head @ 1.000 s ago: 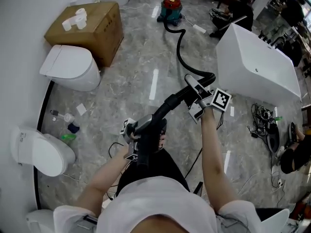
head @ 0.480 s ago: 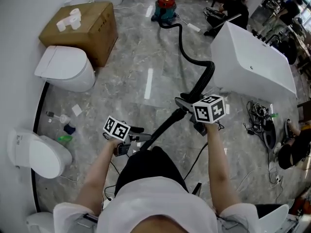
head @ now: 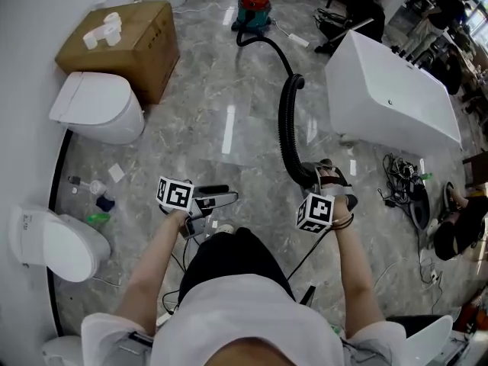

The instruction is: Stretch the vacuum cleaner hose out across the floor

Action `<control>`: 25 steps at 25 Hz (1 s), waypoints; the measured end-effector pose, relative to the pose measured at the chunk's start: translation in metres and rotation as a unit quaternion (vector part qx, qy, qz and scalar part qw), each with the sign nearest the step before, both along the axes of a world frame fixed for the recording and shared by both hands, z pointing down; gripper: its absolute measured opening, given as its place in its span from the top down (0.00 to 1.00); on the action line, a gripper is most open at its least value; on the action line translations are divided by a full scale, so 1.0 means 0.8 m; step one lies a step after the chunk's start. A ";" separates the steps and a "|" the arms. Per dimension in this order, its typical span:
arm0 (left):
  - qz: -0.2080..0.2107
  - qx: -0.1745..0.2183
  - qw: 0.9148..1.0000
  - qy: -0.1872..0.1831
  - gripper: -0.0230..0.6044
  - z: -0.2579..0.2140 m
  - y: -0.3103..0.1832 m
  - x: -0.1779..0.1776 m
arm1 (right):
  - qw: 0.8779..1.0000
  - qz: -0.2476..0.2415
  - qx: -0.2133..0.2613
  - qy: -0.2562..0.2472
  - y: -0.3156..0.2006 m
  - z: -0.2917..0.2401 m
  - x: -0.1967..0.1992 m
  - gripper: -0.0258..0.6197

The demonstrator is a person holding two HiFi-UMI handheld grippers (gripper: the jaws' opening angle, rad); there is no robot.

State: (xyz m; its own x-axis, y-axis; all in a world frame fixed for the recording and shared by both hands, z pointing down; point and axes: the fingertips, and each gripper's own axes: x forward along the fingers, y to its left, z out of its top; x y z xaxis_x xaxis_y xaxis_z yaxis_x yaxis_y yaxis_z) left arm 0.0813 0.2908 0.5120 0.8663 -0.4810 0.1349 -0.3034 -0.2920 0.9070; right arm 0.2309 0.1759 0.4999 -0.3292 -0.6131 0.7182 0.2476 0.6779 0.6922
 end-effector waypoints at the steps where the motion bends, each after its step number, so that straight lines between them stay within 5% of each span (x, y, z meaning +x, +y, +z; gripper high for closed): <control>1: -0.007 0.010 1.000 0.007 0.41 -0.011 -0.013 0.003 | 1.000 -0.024 0.013 0.016 0.007 0.000 0.006 0.75; 3: -0.021 0.035 0.999 -0.010 0.39 -0.028 -0.038 0.009 | 0.993 -0.096 0.030 0.064 0.032 0.004 0.019 0.75; 6: -0.017 0.113 0.987 -0.116 0.36 -0.058 -0.076 0.018 | 0.968 -0.208 0.021 0.142 0.084 0.015 0.049 0.75; 8: 0.072 0.177 0.954 -0.232 0.28 -0.062 -0.076 0.033 | 0.959 -0.224 0.009 0.172 0.097 0.013 0.079 0.75; 10: 0.191 0.217 0.897 -0.335 0.26 -0.051 -0.057 0.046 | 0.946 -0.235 0.017 0.224 0.092 0.009 0.118 0.75; 11: 0.231 0.225 0.878 -0.355 0.26 -0.048 -0.048 0.051 | 0.934 -0.247 0.028 0.255 0.089 0.008 0.137 0.75; 12: 0.250 0.226 0.874 -0.350 0.26 -0.051 -0.042 0.056 | 0.924 -0.258 0.041 0.280 0.088 0.007 0.152 0.76; 13: 0.256 0.224 0.881 -0.328 0.26 -0.058 -0.038 0.063 | 0.919 -0.263 0.053 0.289 0.086 0.005 0.161 0.76; 15: 0.265 0.224 0.898 -0.271 0.26 -0.066 -0.030 0.087 | 0.931 -0.248 0.066 0.258 0.084 0.004 0.157 0.76; 17: 0.311 0.228 0.891 -0.241 0.26 -0.052 -0.006 0.123 | 0.946 -0.218 0.046 0.235 0.088 0.014 0.150 0.76; 19: 0.367 0.231 0.864 -0.257 0.26 -0.019 0.024 0.155 | 0.950 -0.207 0.029 0.230 0.092 0.020 0.139 0.76; 23: 0.443 0.258 0.779 -0.361 0.26 0.052 0.050 0.182 | 0.958 -0.228 0.071 0.156 0.085 -0.005 0.084 0.76; 25: 0.449 0.265 0.758 -0.391 0.26 0.072 0.049 0.185 | 0.956 -0.236 0.093 0.146 0.075 -0.016 0.065 0.76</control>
State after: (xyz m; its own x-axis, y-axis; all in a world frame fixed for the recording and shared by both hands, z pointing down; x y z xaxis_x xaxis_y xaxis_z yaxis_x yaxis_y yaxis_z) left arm 0.2295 0.3297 0.5700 0.6308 0.0900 0.7707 -0.1509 -0.9600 0.2357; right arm 0.2828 0.2363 0.4874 -0.4025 -0.5721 0.7146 0.6967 0.3149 0.6445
